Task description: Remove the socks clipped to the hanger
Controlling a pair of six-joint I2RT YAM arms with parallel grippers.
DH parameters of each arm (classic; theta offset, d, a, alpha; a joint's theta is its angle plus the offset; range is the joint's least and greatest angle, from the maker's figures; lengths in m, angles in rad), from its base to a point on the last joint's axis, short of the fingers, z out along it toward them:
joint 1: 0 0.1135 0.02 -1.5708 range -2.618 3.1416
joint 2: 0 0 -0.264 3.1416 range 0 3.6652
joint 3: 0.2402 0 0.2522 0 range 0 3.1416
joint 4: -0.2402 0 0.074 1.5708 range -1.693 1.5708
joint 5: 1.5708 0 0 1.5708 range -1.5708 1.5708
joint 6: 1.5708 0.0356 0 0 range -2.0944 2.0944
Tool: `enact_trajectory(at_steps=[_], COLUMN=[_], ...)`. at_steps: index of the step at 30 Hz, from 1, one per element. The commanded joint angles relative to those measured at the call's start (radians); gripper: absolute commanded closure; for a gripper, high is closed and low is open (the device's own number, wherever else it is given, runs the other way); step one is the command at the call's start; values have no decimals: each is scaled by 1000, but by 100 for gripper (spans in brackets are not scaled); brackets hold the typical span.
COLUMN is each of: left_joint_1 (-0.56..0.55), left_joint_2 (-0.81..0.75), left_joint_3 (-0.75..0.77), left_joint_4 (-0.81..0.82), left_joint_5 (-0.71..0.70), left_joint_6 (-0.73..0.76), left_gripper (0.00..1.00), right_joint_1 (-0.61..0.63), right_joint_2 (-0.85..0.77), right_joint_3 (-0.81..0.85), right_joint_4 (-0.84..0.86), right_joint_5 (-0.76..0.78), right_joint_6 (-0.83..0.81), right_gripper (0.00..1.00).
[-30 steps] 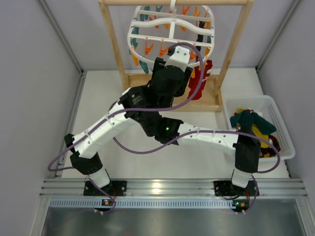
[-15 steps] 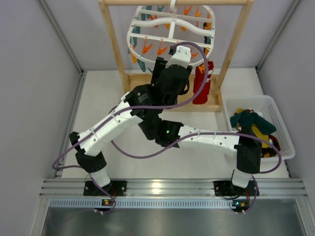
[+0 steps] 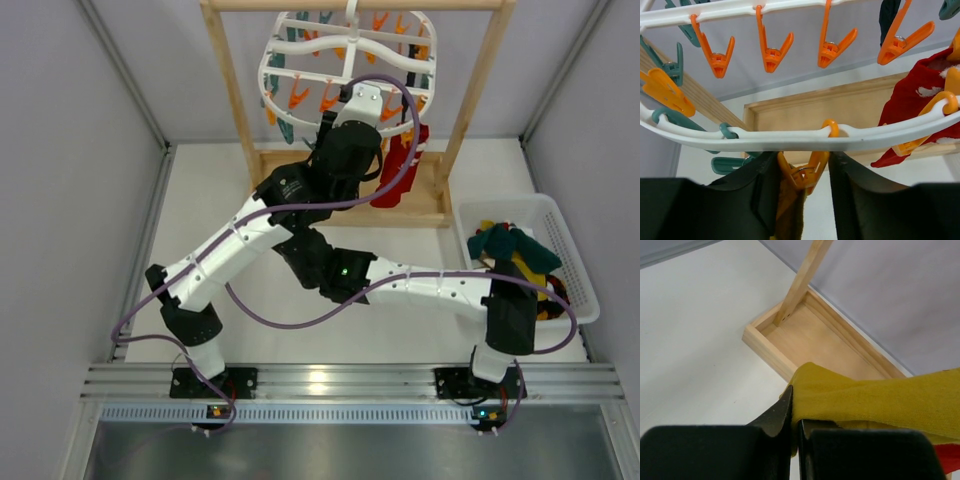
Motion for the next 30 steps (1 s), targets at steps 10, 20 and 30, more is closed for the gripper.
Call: enact_trajectory(at_steps=[10, 20, 30], left_joint_1=[10, 33, 99], left_joint_2=[25, -45, -149], left_joint_3=[62, -24, -134], left_joint_4=[27, 27, 28], left_joint_5=[17, 75, 121], left_joint_6=[7, -42, -108], left_gripper=[88, 82, 82], right_joint_1=[37, -10, -392], right_joint_2=[-100, -442, -971], right_joint_3=[-75, -394, -553], right_joint_4=[78, -142, -534], right_joint_5=[-10, 30, -60], right_joint_6=[41, 269, 483], right_gripper=[100, 100, 100])
